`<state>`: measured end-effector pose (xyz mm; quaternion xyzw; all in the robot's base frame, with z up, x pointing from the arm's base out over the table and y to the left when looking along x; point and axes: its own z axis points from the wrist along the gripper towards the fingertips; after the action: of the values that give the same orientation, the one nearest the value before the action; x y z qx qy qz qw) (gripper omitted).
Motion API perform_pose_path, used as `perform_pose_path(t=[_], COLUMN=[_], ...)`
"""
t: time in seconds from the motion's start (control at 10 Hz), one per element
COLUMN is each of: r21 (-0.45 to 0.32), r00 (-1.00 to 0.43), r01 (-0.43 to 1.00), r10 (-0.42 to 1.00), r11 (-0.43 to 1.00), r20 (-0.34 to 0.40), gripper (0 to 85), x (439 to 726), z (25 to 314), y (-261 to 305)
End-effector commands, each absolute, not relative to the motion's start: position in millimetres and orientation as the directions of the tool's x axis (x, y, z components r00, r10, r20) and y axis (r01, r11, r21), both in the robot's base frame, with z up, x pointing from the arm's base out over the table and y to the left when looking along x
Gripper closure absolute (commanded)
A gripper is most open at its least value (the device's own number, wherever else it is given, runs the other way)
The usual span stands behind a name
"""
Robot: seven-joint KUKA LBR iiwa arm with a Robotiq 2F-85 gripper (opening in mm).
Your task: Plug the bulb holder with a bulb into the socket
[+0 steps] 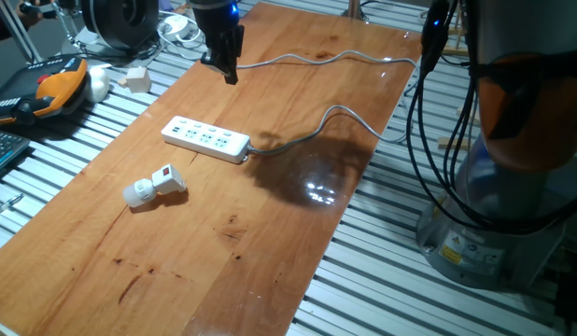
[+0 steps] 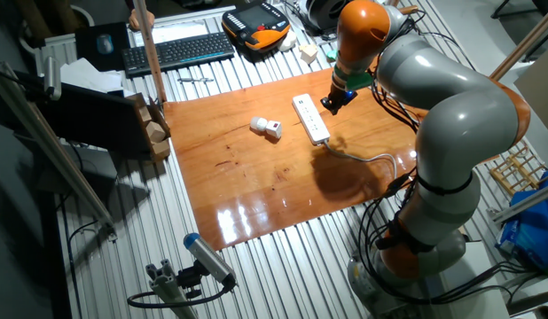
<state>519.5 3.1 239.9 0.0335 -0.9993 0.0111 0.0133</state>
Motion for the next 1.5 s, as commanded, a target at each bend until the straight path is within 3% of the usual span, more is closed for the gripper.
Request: perform_pose_path(t=[0.0, 0.6, 1.3, 1.4], r21=[-0.021, -0.024, -0.047, -0.018], r00=[-0.998, -0.999, -0.993, -0.991], r01=[-0.065, -0.037, 0.117, 0.132], r10=[-0.064, -0.037, 0.118, 0.133], r11=[0.998, 0.999, 0.992, 0.991], r20=[0.027, 0.02, 0.022, 0.028], gripper=[85.0, 85.0, 85.0, 85.0], x=[520.2, 527.6, 531.6, 531.9], z=[239.7, 231.3, 233.3, 233.2], y=[3.8, 10.5, 23.0, 23.1])
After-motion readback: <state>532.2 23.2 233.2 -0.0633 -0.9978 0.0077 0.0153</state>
